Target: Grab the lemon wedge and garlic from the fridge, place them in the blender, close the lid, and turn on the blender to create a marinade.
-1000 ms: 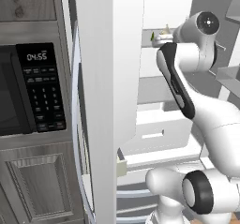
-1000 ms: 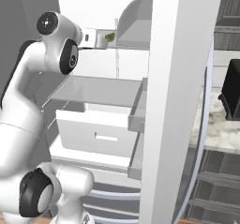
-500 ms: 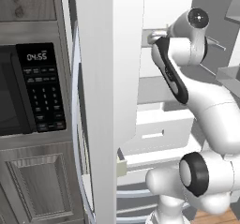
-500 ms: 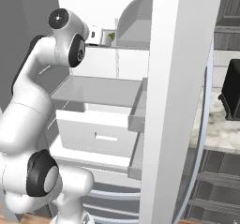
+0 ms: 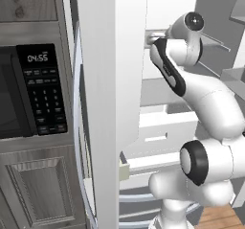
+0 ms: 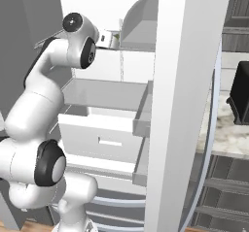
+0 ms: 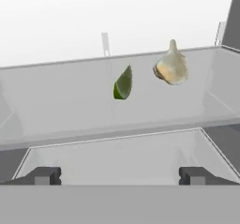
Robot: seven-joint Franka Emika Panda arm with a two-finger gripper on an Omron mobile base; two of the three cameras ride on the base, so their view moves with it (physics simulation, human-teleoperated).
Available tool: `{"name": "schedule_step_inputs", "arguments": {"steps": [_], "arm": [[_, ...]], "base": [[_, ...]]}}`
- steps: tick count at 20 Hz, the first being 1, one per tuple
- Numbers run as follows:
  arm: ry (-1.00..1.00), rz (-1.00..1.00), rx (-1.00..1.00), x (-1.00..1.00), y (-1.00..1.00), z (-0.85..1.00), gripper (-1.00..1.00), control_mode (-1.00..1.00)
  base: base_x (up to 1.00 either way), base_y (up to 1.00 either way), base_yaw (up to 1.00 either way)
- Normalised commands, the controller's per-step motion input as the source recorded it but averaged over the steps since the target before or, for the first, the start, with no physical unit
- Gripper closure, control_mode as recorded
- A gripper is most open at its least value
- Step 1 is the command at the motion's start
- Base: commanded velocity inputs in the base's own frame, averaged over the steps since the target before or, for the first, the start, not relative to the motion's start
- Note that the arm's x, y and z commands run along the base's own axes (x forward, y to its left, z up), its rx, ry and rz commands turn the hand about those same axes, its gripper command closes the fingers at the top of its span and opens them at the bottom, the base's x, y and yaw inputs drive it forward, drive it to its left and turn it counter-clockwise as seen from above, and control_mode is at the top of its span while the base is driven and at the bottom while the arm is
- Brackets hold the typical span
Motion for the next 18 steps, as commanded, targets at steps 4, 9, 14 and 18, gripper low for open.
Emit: {"name": "schedule_step_inputs", "arguments": {"steps": [4,9,14,18], "arm": [[0.01,0.0,0.03,0.51,-0.05,-0.01,-1.0,-1.0],[0.01,0.0,0.02,0.45,-0.08,0.0,-1.0,-1.0],[0.0,0.0,0.0,0.29,0.0,0.0,-1.0,-1.0],[0.0,0.0,0.0,0.24,0.0,0.0,-1.0,-1.0]], "base": [[0.0,0.0,0.0],[0.0,0.0,0.0],[0.0,0.0,0.0],[0.0,0.0,0.0]]}}
